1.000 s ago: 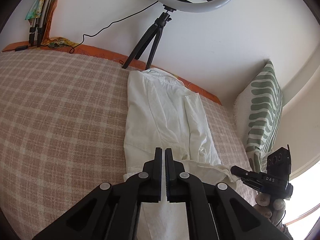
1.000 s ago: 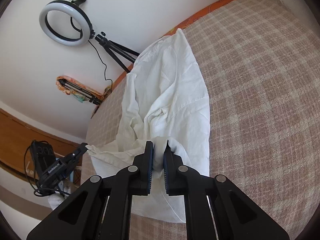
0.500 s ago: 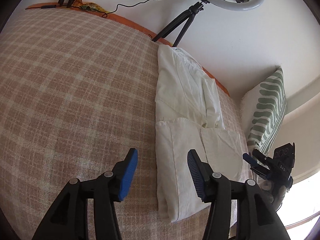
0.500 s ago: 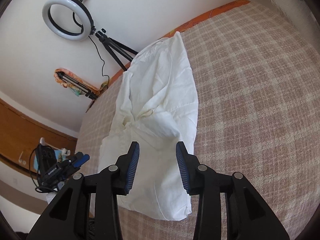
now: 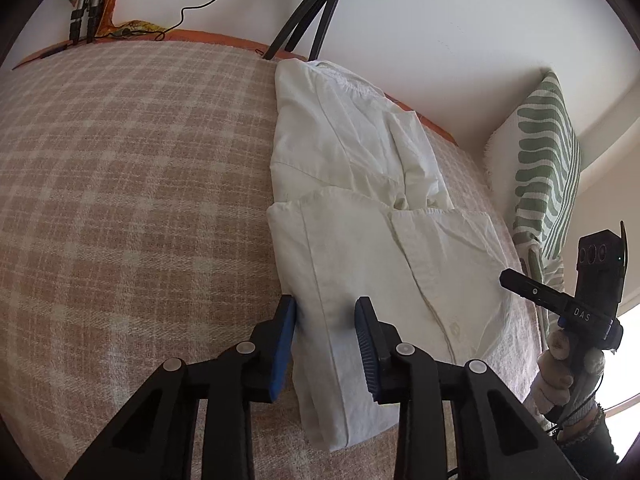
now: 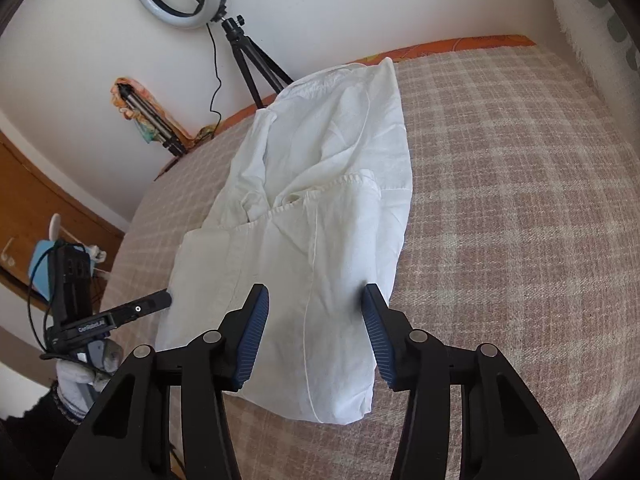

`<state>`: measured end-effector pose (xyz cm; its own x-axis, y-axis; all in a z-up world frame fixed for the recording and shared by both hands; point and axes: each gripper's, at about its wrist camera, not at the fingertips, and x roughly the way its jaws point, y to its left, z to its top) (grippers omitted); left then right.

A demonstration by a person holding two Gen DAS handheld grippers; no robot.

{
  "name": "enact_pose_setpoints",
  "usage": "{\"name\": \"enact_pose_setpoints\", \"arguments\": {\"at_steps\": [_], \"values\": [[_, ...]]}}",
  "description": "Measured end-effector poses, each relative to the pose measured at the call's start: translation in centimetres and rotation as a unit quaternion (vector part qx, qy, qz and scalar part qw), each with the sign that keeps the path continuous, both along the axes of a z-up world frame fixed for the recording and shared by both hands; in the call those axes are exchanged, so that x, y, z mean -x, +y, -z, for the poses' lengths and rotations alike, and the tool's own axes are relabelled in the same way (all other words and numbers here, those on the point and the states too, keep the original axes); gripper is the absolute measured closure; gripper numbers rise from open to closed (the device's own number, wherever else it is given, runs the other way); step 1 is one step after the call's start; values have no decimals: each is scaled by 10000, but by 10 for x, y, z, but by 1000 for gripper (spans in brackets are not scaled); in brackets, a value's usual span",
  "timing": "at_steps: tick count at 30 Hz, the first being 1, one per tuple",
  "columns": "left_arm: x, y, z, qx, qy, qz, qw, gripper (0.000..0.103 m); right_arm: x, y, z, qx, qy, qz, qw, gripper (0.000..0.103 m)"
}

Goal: Fold small clothes

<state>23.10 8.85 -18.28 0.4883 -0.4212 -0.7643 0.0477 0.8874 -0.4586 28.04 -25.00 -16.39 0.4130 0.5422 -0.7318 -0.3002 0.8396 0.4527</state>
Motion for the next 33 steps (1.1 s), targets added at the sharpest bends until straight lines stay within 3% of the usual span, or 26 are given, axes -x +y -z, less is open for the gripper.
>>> {"name": "enact_pose_setpoints", "arguments": {"at_steps": [2, 4, 8, 11, 13, 15, 17, 19, 21, 22, 24, 27, 29, 31, 33], "values": [[-3, -4, -2, -35, -94, 138, 9999, 88, 0, 3, 3, 73, 5, -62, 10000, 75], [-4, -2, -3, 203, -158, 179, 9995, 95, -1, 0, 6, 42, 59, -78, 9999, 86], [-4, 0, -5, 280, -167, 222, 9992, 95, 1, -13, 7, -337, 147, -98, 9993, 89], [-7, 3, 1, 308, -44, 53, 9995, 65, 4, -17, 6, -245, 129, -111, 9996, 86], [-11, 3, 5, 339, -30, 46, 9994, 73, 4, -17, 7, -255, 135, -92, 9995, 81], [-14, 3, 4, 454, -156, 136, 9988, 89, 3, -12, 8, -204, 125, -82, 9997, 81], [-15, 1, 0, 516, -255, 231, 9981, 96, 2, -9, 9, -251, 162, -136, 9995, 85], [-13, 1, -11, 882, -440, 379, 9944, 97, 2, -11, 8, -624, 295, -235, 9973, 92], [-11, 4, -24, 1461, -724, 591, 9848, 97, 2, -22, 8, -1389, 532, -295, 9884, 96], [-13, 4, -29, 1516, -854, 688, 9823, 97, 2, -29, 8, -1823, 663, -357, 9804, 96], [-20, 1, -28, 1189, -921, 757, 9857, 97, -1, -37, 13, -2195, 786, -438, 9715, 96], [-39, 4, -2, 706, -491, 504, 9950, 96, -12, -46, 31, -2134, 1045, -97, 9713, 97], [-45, 7, 16, 571, -225, 365, 9974, 91, -20, -49, 41, -1959, 1175, 149, 9735, 87], [-43, 5, 21, 383, -207, 363, 9984, 90, -23, -51, 41, -1799, 1159, 223, 9766, 73], [-39, 2, 17, 167, -331, 398, 9985, 90, -20, -52, 29, -1649, 904, 127, 9821, 73]]}}
